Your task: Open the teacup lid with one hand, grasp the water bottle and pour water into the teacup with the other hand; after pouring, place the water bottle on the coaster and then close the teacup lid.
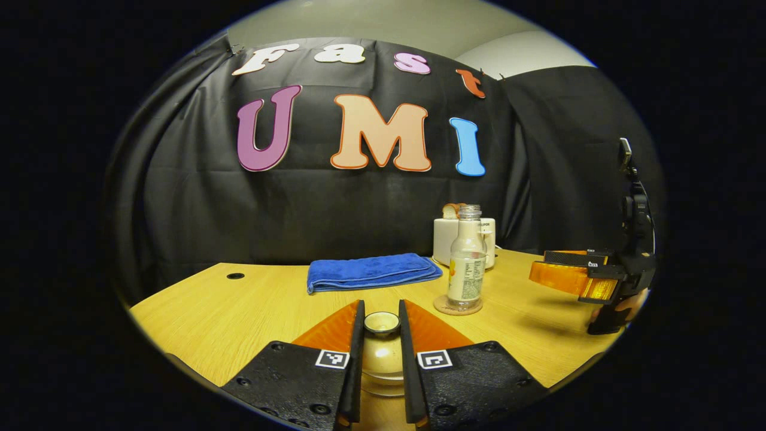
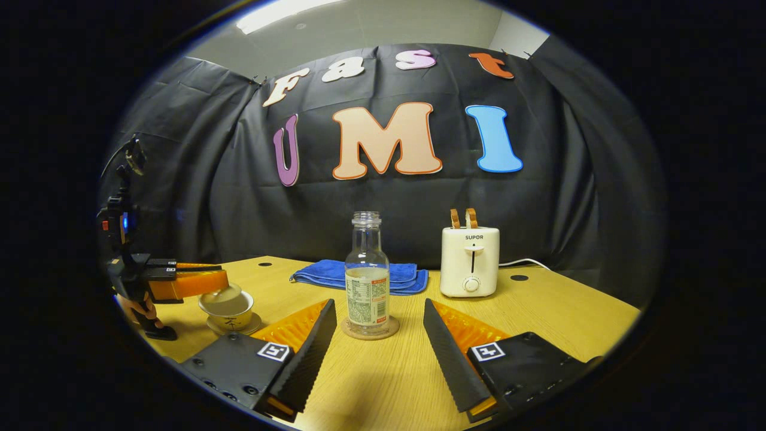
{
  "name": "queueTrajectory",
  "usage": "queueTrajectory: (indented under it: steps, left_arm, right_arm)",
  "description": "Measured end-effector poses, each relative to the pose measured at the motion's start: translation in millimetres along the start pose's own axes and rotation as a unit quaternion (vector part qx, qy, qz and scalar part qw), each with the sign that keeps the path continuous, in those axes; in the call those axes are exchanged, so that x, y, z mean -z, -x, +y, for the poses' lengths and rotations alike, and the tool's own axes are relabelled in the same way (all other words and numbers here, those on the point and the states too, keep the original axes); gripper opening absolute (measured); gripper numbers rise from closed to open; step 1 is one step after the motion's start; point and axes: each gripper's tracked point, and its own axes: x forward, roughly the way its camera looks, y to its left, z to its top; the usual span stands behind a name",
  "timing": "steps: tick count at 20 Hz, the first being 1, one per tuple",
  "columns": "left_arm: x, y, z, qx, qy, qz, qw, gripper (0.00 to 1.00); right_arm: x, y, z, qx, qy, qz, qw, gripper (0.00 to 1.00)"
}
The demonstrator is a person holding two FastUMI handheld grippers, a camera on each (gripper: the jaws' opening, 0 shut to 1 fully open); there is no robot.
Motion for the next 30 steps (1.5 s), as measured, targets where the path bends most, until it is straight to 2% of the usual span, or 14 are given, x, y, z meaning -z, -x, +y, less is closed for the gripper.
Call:
queueTrajectory:
  steps: [6,10,15,16,18,19,20,22,23,27,28,30]
  left_arm:
    - [-1,2,-3,0.004,0.001,0.000,1.000,0.27]
    - [-2,1,-7,0.013,0.000,-0.001,1.000,0.30]
    - [-3,3,-6,0.014,0.002,-0.004,1.000,0.30]
    - [-4,2,-5,0.012,0.001,-0.003,1.000,0.36]
    - [-3,3,-4,0.009,0.001,-0.003,1.000,0.50]
    - [-3,4,-3,0.007,0.001,-0.003,1.000,0.52]
    - [-3,3,-3,0.005,0.001,-0.004,1.000,0.64]
    - [-3,5,-1,0.001,0.002,-0.003,1.000,0.83]
    - [-3,6,-1,0.000,0.002,-0.003,1.000,0.88]
    - [-4,17,7,-0.017,0.001,-0.003,1.000,0.93]
    - [-4,21,11,-0.026,0.000,-0.004,1.000,0.93]
    - [-4,27,22,-0.048,-0.001,-0.005,0.999,0.94]
  right_arm:
    - [0,0,0,0.001,0.000,0.000,1.000,0.91]
    - [0,0,0,0.003,0.000,0.001,1.000,0.93]
    - [0,1,0,0.004,0.000,0.001,1.000,0.91]
    - [0,1,0,0.004,0.000,0.001,1.000,0.93]
    - [0,1,0,0.004,0.000,0.000,1.000,0.91]
    - [-1,1,0,0.004,0.000,0.000,1.000,0.92]
    - [0,1,0,0.004,0.000,0.001,1.000,0.93]
    - [0,2,0,0.004,0.000,0.001,1.000,0.91]
    - [-1,3,-1,0.005,0.000,0.000,1.000,0.91]
    - [-1,6,-4,0.008,0.000,0.000,1.000,0.91]
    - [-1,7,-5,0.010,0.000,0.000,1.000,0.96]
    - [-1,8,-7,0.014,0.000,0.000,1.000,0.93]
